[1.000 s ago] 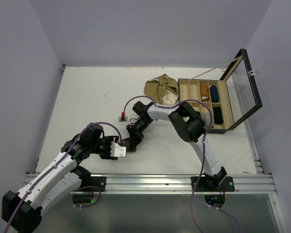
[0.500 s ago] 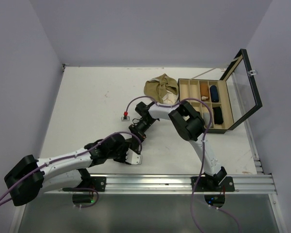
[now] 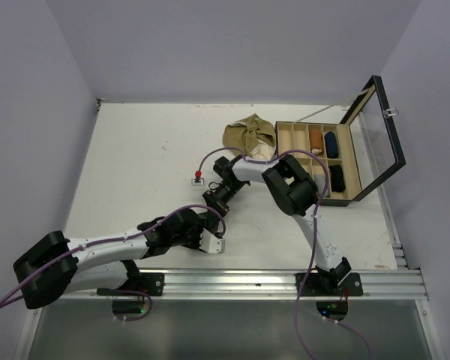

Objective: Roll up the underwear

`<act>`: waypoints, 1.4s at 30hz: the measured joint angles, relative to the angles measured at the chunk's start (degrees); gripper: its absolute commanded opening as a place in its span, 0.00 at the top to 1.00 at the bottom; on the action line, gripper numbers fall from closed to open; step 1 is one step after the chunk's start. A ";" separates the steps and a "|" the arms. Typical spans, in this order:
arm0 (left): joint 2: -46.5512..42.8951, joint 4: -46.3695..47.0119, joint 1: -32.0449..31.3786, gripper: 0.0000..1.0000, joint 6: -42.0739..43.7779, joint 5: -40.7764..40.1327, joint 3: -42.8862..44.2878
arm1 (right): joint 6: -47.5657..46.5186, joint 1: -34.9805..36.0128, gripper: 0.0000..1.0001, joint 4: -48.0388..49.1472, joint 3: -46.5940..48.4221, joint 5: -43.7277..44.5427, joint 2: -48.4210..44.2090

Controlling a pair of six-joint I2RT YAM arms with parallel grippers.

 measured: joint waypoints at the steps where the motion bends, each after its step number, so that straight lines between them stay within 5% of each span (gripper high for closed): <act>1: -0.61 -0.61 0.00 0.44 -0.11 0.02 -0.02 | -0.17 0.02 1.00 -0.24 0.15 0.00 0.04; 14: 0.02 0.15 -0.57 0.41 -0.28 -1.40 0.00 | -1.11 0.11 1.00 -1.73 1.18 -0.22 0.76; 17: 1.18 1.03 -0.72 0.48 -0.28 -1.88 0.00 | -1.49 0.11 1.00 -2.12 1.38 -0.22 0.85; 21: 4.02 2.56 -0.76 0.74 0.26 -2.80 0.70 | -1.55 0.04 1.00 -2.93 1.77 -0.17 1.11; 23: 5.55 1.95 -0.85 0.79 0.37 -2.93 1.95 | -1.62 -0.31 1.00 -3.37 1.77 0.00 1.11; 26: 7.23 0.35 -0.85 0.93 0.72 -2.56 3.82 | -2.08 -0.81 0.87 -4.11 1.84 0.28 1.07; 30: 8.39 -2.91 -0.68 0.99 0.81 -1.33 6.08 | -2.38 -0.74 0.61 -6.60 3.82 2.69 1.07; 33: 9.51 -4.52 -0.02 0.99 1.42 -0.31 7.67 | -2.84 -0.63 0.50 -10.71 7.34 6.60 1.16; 42: 15.32 -11.19 1.14 1.00 3.41 3.21 15.34 | -5.09 -4.39 0.48 -17.73 20.59 17.09 2.16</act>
